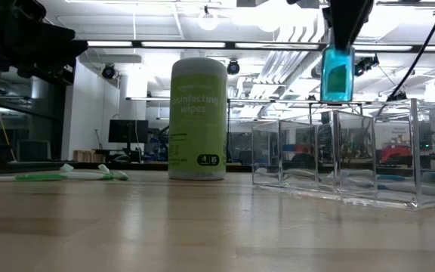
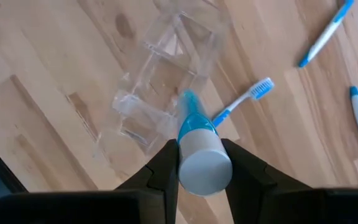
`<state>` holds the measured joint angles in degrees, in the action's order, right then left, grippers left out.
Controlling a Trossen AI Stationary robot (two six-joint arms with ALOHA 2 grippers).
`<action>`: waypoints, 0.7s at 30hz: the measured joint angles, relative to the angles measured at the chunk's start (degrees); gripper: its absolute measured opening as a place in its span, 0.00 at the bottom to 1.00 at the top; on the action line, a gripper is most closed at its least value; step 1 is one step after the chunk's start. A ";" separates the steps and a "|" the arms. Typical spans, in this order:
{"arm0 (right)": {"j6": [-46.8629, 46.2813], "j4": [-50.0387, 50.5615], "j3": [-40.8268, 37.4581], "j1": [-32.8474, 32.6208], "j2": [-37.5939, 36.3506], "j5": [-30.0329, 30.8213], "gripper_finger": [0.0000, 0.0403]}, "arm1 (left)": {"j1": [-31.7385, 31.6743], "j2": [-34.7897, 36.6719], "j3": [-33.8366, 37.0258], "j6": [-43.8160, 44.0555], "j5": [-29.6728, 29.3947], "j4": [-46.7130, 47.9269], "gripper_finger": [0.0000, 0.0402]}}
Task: Pick & Place toothbrushing station
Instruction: Put the top mouthwash into the transparent organizer
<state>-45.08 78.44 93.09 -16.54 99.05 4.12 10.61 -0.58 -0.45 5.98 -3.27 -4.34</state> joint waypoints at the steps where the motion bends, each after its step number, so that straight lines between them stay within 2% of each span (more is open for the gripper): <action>1: 0.38 0.08 0.58 -0.13 0.56 0.02 0.22 | 0.00 0.00 0.00 0.00 -0.02 -0.02 0.31; 21: 2.89 -2.34 2.66 -1.35 6.63 0.04 0.22 | 0.00 0.00 0.00 0.00 0.00 -0.17 0.31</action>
<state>-42.19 76.11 95.74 -17.89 105.68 4.16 10.61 -0.58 -0.45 5.98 -3.27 -4.51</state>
